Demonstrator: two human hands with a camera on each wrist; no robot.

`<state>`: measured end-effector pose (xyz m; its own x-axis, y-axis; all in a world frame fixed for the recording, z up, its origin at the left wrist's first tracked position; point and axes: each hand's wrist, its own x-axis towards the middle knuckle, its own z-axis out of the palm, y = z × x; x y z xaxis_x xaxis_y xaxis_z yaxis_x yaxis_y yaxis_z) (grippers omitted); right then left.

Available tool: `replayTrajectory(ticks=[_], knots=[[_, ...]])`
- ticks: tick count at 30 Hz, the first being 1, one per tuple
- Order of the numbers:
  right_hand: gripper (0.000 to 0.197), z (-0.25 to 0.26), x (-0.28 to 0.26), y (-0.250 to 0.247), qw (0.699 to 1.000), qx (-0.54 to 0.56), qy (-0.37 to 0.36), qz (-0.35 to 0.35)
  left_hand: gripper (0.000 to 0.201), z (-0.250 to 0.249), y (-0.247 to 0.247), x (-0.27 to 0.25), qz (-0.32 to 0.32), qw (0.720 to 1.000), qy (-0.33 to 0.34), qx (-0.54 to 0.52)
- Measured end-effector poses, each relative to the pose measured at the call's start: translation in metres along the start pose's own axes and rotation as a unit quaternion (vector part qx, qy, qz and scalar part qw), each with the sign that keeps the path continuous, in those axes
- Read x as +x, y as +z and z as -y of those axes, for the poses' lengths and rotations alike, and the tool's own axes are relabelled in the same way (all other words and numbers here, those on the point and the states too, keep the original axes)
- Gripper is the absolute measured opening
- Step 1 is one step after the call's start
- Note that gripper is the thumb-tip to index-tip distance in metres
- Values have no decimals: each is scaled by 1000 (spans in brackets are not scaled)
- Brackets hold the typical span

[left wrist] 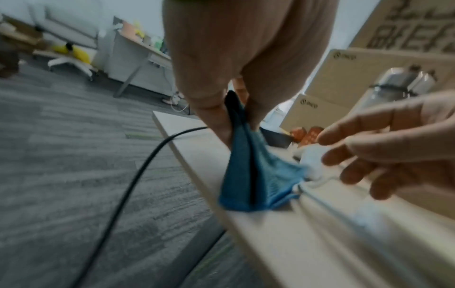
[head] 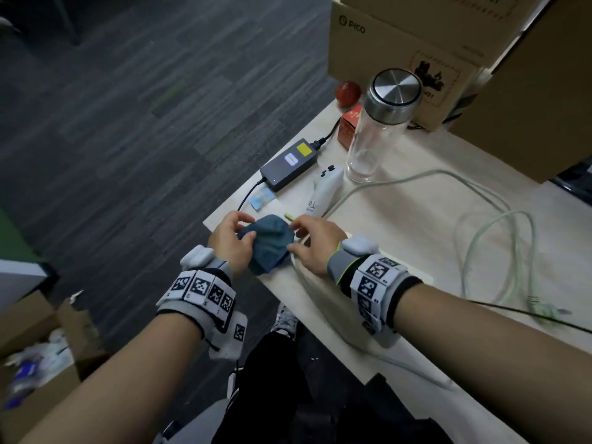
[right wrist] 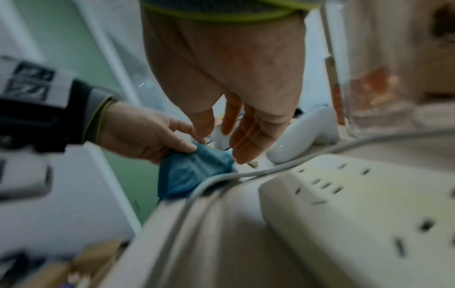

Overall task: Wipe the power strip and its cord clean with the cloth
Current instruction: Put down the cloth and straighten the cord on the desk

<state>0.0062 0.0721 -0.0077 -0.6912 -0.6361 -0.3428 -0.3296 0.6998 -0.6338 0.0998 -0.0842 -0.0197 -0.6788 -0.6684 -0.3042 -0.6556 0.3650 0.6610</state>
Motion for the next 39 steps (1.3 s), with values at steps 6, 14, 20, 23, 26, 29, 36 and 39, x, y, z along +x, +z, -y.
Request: replayTrajectory(ticks=[6, 14, 20, 23, 26, 29, 36, 39], knots=[[37, -8, -25, 5, 943, -264, -146, 137, 33, 19, 8, -7, 27, 926, 167, 338], [29, -16, -36, -2, 925, -307, -191, 114, 36, 1, 27, -9, 125, 902, 202, 360], [43, -63, -63, -47, 967, -225, -121, 11, 40, -58, 51, -16, 125, 922, 289, 227], [63, -104, -90, -71, 971, -237, 16, -21, 75, -89, 79, -24, 218, 856, 359, 302], [63, -144, -123, -84, 969, -222, 106, -36, 101, -114, 106, -33, 262, 765, 413, 419], [58, -177, -162, -92, 962, -202, 174, -61, 105, -132, 133, -44, 296, 703, 418, 494], [51, -226, -241, -103, 939, -79, 298, -151, 81, -152, 163, -55, 322, 702, 446, 452], [55, -236, -271, -104, 924, -13, 358, -137, 81, -165, 181, -72, 331, 702, 458, 433]])
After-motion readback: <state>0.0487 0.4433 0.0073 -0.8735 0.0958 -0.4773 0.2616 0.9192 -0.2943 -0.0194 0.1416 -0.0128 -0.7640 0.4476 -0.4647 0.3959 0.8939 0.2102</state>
